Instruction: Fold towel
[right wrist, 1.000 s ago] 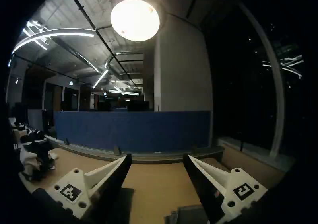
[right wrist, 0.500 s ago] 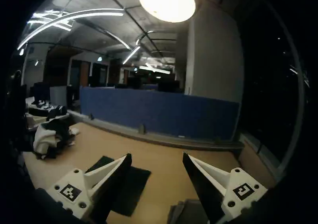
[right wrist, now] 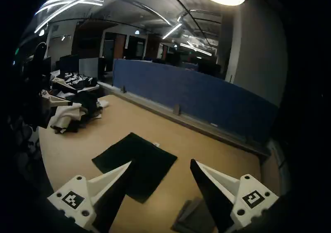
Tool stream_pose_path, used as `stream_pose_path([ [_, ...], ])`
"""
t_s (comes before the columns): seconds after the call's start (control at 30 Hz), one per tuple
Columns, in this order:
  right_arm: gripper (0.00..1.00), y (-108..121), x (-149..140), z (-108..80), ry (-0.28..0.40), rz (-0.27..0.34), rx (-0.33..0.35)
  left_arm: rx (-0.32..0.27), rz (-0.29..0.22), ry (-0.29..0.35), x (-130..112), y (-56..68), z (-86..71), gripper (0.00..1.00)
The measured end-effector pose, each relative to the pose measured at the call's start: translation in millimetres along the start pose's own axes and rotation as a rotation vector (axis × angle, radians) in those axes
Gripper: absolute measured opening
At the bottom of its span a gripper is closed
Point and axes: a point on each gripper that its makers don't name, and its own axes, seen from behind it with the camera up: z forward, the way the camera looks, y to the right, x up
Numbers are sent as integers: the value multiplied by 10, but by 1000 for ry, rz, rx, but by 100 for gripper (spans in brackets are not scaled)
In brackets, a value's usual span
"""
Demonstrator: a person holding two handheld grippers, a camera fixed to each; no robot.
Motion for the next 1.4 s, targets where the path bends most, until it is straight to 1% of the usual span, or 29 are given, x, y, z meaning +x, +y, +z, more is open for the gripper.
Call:
stream_pose_path([
  [0.1,100,-25,-84,66,-16,2,9,-6,4,-15,-103,28,48,94],
  [0.3,100,-96,-336,269,-41,11,30,-22,25,-55,-445,94,189,94],
  [0.5,100,-174,-641,513,-58,16,43,-38,46,-91,-859,174,392,94],
  [0.67,100,-290,-921,710,-81,22,67,-62,50,-139,-1241,260,593,94],
  [0.8,100,-375,-1156,837,-113,22,89,-86,62,-186,-1534,328,743,94],
  [0.93,100,-452,-1403,933,-162,6,107,-116,75,-227,-1768,397,854,94],
  [1.1,100,-516,-1609,1017,-202,-5,129,-136,79,-256,-1940,444,941,94],
  [1.4,100,-523,-1816,1126,-251,-17,142,-161,80,-291,-2085,497,1019,94],
])
